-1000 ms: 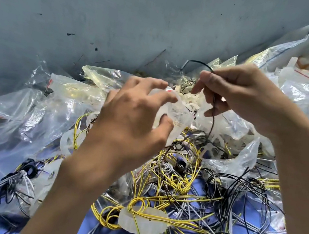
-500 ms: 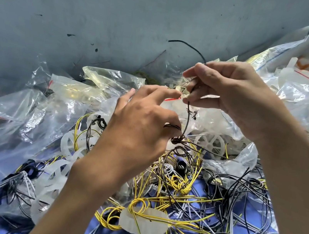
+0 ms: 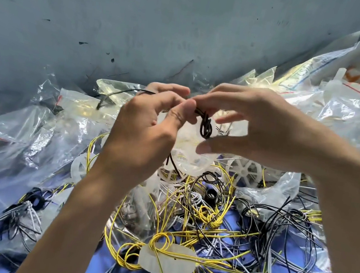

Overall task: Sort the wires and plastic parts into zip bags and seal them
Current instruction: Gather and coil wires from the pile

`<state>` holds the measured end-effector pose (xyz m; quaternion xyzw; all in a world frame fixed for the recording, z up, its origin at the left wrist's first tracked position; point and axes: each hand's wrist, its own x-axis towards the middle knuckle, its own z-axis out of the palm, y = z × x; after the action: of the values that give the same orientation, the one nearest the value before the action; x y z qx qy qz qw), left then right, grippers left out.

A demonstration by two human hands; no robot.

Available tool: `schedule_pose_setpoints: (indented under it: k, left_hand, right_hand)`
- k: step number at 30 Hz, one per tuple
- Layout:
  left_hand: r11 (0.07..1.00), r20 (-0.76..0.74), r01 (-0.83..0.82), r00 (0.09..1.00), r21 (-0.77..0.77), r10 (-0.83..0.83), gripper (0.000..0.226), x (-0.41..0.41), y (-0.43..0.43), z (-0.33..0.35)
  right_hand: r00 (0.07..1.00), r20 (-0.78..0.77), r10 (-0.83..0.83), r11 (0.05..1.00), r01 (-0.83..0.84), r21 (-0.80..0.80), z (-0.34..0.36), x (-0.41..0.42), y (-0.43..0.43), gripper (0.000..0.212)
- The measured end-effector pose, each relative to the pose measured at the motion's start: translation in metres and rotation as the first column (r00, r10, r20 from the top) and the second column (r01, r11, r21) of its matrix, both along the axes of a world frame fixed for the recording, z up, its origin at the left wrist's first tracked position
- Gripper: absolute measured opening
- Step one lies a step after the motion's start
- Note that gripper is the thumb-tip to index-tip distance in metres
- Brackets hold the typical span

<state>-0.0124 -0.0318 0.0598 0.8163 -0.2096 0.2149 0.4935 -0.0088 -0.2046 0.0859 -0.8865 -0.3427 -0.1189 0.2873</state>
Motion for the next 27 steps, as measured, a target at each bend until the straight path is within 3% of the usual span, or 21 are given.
schedule_pose_setpoints:
  k: [6,10,14,21,24,27]
  left_hand:
    - [0.993,-0.024,-0.008,1.0,-0.118,0.006,0.025,0.0,0.004,0.005]
    - [0.986,-0.011,-0.016,1.0,-0.166,0.015,0.009,0.0,0.007,0.008]
    - [0.972,0.022,-0.057,0.998,-0.228,0.064,0.024,-0.002,0.016,0.017]
    - [0.892,0.095,-0.093,0.984,-0.443,0.15,0.01,-0.011,0.026,0.034]
    - [0.901,0.11,-0.067,0.986,-0.429,0.126,0.017,-0.015,0.036,0.037]
    - [0.952,0.053,-0.02,0.998,-0.306,0.038,0.02,-0.017,0.04,0.04]
  right_hand:
    - [0.996,0.074,-0.047,0.982,0.032,0.187,-0.001,0.003,0.0,0.034]
    - [0.985,0.155,-0.081,0.985,0.055,0.164,0.001,0.002,-0.003,0.033]
    - [0.977,0.192,-0.091,0.989,0.066,0.131,0.003,0.001,-0.007,0.035]
    - [0.983,0.168,-0.078,0.997,0.075,0.023,0.01,-0.006,-0.017,0.02]
    - [0.991,0.128,-0.041,0.999,0.045,-0.03,0.013,-0.009,-0.021,0.021]
    - [0.999,0.048,-0.015,0.999,0.017,-0.032,0.014,-0.012,-0.021,0.026]
